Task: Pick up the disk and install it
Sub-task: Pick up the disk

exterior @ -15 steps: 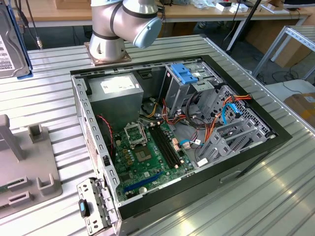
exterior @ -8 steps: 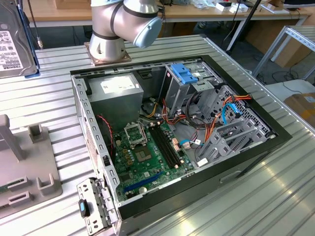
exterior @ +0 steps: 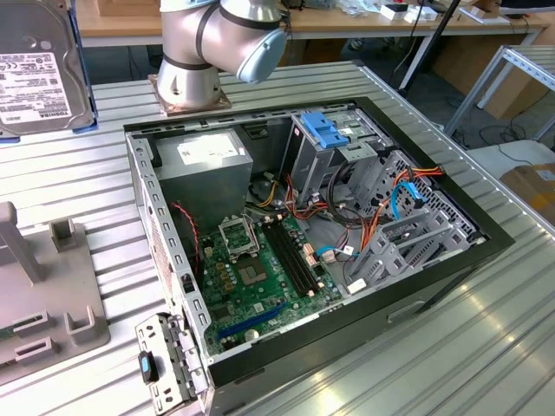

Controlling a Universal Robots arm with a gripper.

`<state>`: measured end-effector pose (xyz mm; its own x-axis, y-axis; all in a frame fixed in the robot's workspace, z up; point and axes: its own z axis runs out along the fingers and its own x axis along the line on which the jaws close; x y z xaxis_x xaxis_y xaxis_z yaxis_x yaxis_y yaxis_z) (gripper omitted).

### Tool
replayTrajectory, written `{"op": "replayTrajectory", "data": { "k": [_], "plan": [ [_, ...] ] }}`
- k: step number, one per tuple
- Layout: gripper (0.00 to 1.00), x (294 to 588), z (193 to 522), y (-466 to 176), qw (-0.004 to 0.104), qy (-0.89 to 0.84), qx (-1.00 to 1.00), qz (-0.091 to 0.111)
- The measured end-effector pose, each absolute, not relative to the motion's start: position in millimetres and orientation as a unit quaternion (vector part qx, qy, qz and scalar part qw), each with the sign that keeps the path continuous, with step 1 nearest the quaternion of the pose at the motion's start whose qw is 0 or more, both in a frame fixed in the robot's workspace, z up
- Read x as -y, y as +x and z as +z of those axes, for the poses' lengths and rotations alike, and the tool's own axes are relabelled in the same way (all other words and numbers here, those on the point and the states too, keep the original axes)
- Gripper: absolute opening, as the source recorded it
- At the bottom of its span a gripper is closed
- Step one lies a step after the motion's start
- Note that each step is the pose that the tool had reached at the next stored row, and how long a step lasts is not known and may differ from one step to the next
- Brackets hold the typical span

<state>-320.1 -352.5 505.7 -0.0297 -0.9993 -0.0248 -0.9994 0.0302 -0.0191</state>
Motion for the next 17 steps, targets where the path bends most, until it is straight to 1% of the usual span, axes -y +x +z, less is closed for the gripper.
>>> {"op": "replayTrajectory", "data": {
  "k": [7, 11, 17],
  "plan": [
    [0.37, 352, 506, -294, 0.016, -0.696, -0.718, 0.002],
    [0.37, 352, 506, -269, 0.016, -0.696, -0.718, 0.002],
    [0.37, 351, 506, -255, 0.016, -0.696, -0.718, 0.002]
  ]
}}
